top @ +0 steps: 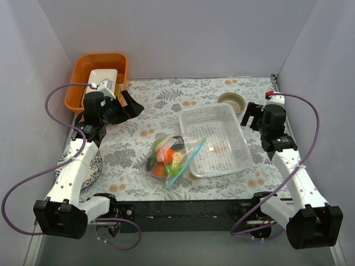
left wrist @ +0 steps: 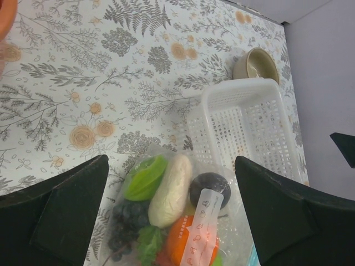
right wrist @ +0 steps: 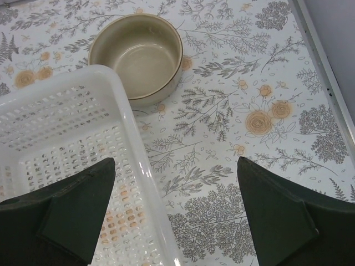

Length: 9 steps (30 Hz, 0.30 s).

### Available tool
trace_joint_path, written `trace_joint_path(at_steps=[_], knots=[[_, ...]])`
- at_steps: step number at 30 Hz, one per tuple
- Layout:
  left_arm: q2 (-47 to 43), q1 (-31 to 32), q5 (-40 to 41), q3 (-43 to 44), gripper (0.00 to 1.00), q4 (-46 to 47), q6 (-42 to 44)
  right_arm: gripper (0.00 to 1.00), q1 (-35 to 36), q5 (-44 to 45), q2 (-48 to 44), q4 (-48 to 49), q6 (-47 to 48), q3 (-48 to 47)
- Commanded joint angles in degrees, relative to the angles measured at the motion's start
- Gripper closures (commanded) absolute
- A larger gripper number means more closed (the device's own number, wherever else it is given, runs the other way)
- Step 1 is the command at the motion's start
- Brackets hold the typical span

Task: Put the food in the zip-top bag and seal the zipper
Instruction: Reset both arms

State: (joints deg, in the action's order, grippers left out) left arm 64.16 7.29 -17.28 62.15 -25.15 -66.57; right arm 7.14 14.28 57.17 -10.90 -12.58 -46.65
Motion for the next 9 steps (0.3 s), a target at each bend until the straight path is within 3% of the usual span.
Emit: trace_joint_path(at_steps=[1,9], knots=[[-3.08,-0.08,4.88,-1.07,0.02,1.50,-0.15,0.02,-0.19,1.80,0.23,3.60,-1.75,1.30],[-0.18,-0.08,8.39,-0.97,0.02,2.81,2.84,0.02,-0.19,1.80,0.57,6.94,-0.61,3.85]])
